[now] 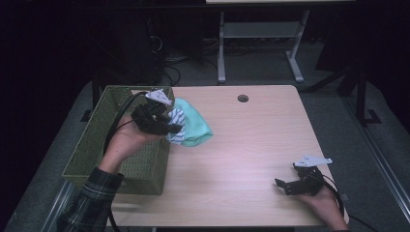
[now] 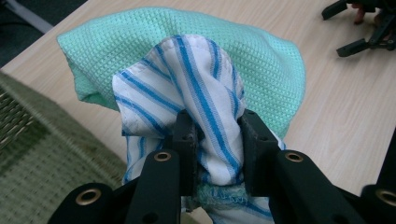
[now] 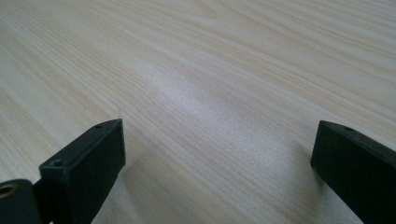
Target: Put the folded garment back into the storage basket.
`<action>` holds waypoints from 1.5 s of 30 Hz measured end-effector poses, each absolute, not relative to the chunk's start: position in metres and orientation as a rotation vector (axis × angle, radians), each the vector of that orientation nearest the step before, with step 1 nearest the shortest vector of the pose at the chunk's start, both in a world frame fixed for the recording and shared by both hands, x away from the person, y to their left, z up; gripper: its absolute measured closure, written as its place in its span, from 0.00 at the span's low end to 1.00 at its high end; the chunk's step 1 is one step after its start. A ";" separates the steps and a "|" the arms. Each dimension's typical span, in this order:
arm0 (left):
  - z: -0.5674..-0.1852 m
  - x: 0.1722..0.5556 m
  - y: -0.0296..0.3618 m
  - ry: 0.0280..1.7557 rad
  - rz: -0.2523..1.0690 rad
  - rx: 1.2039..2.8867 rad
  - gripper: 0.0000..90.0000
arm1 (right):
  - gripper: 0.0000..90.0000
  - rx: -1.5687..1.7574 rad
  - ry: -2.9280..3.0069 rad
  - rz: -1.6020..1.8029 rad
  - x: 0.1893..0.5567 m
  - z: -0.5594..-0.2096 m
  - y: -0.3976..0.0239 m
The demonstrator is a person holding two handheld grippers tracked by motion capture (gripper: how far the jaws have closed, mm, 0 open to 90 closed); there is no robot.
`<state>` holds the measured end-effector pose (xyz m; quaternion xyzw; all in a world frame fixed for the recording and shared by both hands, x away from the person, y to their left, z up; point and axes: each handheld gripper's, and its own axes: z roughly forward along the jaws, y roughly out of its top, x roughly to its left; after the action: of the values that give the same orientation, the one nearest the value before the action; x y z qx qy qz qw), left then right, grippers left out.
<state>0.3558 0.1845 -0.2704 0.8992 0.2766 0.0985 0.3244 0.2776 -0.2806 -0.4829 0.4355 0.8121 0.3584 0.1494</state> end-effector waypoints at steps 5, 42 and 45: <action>-0.268 0.355 0.203 0.776 0.283 2.334 0.78 | 0.03 1.252 2.333 1.031 0.278 -0.483 -0.281; -0.294 0.352 0.315 1.156 0.375 2.159 0.78 | 0.03 1.252 2.334 1.034 0.278 -0.483 -0.281; -0.299 0.352 0.323 1.183 0.382 2.151 0.78 | 0.03 1.252 2.335 1.030 0.278 -0.483 -0.281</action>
<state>0.3523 0.3226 -0.2990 0.8194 0.4508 0.1457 0.3228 0.2776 -0.2808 -0.4829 0.4355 0.8122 0.3583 0.1491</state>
